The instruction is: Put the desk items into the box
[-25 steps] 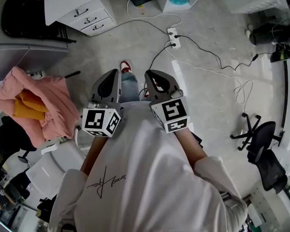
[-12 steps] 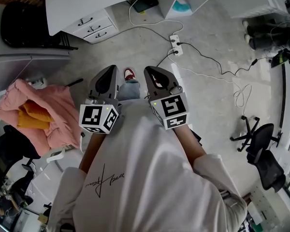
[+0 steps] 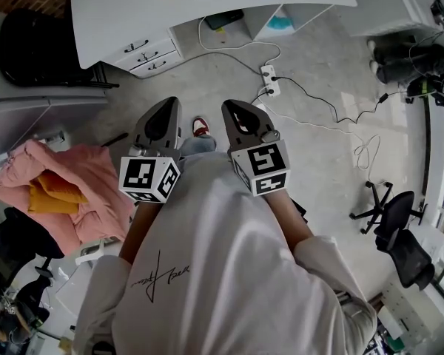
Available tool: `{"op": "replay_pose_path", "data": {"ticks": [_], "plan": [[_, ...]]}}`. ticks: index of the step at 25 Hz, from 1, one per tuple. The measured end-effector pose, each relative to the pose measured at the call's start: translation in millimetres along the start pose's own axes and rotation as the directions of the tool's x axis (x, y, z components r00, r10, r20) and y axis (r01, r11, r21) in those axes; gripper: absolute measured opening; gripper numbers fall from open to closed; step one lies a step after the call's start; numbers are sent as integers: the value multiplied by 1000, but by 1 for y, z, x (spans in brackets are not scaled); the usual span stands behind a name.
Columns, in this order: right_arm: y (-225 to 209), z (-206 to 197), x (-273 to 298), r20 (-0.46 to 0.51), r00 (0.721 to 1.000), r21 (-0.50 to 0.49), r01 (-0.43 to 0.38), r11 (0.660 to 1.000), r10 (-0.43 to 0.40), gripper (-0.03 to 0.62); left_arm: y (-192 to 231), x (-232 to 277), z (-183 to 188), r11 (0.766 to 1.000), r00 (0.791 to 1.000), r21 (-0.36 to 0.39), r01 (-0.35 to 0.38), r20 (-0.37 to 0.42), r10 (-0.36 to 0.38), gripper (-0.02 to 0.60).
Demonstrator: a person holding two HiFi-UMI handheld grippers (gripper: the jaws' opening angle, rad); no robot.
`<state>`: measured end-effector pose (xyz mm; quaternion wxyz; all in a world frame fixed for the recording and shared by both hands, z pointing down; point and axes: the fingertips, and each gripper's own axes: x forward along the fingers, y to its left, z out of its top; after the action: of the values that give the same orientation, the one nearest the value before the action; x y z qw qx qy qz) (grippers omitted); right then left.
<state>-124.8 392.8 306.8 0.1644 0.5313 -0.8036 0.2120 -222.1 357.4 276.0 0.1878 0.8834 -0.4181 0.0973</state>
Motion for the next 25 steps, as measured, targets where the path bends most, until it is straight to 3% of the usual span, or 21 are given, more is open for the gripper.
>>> {"op": "replay_pose_path", "data": {"ticks": [6, 15, 25], "plan": [[-7, 10, 15, -3, 999, 0, 36, 999, -36, 26, 21, 6, 3, 1000, 1000, -12, 2, -3, -2, 6], [-7, 19, 31, -1, 1000, 2, 29, 1000, -29, 26, 36, 16, 7, 1000, 1000, -23, -6, -12, 6, 6], [-43, 39, 63, 7, 1000, 3, 25, 1000, -25, 26, 49, 59, 21, 1000, 1000, -17, -16, -19, 16, 6]]}}
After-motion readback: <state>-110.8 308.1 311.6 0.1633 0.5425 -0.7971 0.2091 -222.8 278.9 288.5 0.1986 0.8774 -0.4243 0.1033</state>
